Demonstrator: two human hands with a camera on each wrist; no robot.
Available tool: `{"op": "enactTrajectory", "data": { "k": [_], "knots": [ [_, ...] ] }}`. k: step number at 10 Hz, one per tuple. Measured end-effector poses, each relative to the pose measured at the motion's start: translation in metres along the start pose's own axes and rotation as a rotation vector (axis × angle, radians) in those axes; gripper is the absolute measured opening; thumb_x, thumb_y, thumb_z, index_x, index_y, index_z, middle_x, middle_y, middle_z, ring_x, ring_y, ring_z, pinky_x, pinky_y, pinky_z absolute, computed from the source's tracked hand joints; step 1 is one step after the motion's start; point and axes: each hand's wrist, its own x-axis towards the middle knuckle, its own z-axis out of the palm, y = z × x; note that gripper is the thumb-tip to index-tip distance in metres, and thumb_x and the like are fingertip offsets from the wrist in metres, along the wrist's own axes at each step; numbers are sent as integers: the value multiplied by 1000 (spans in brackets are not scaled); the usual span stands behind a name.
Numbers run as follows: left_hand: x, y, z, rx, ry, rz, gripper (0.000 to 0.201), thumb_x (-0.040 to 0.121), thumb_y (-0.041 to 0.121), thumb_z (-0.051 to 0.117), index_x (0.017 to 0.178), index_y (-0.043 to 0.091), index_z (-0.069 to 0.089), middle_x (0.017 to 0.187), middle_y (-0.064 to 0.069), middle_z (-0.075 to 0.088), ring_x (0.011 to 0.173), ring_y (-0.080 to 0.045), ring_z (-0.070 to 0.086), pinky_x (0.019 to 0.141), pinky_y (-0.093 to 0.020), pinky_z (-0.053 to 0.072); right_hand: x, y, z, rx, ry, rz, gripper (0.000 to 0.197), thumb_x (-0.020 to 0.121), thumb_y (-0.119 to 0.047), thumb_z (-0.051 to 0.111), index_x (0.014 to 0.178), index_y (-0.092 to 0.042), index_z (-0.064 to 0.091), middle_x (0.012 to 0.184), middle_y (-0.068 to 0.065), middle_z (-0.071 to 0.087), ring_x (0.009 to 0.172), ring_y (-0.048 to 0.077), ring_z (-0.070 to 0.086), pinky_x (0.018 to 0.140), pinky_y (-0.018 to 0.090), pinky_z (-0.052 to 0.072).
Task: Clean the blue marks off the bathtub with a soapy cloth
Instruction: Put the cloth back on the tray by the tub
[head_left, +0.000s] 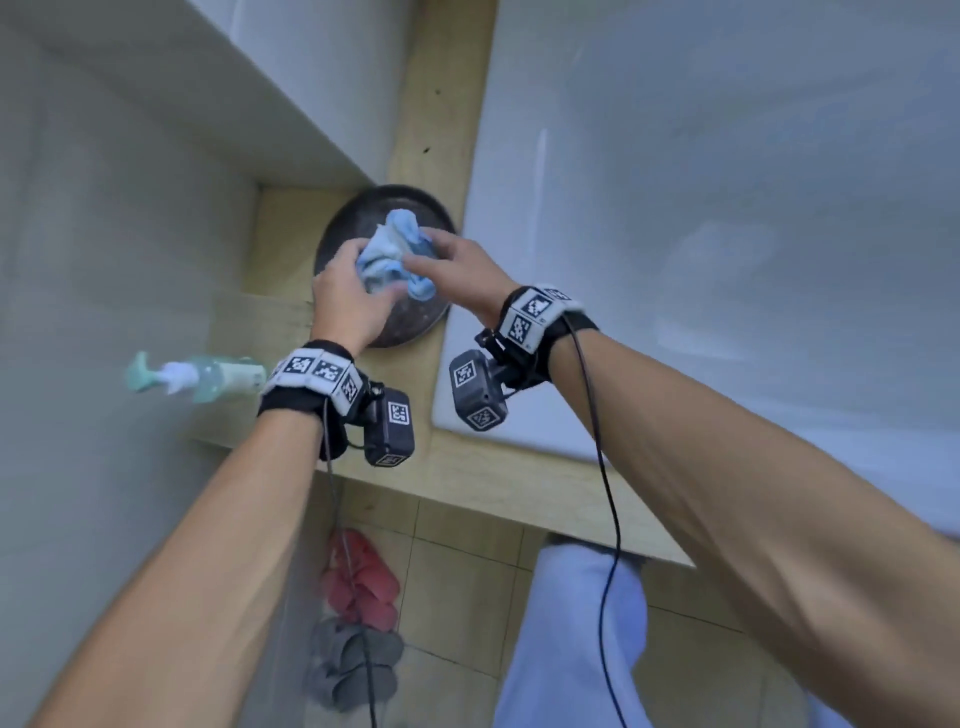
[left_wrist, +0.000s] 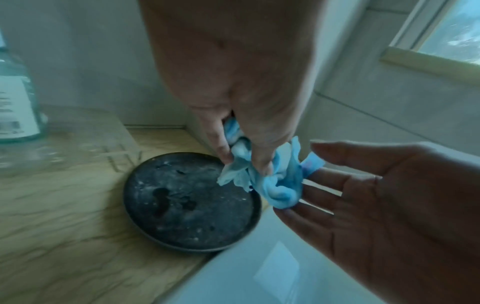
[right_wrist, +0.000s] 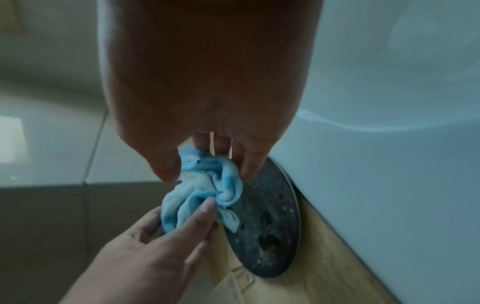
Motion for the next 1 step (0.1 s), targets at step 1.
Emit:
{"op": "enactTrajectory", "data": {
  "k": [1],
  "knots": [
    [4,-17,-6,101,-155,-50,76,84,24,75,149,15,36,148,-4,45,134,-21,44,112,-33,34,9,2,12,-173,90,9,66,89,-30,63,149,-10,44,149,5,51,135,19,50,116,36,37]
  ]
}}
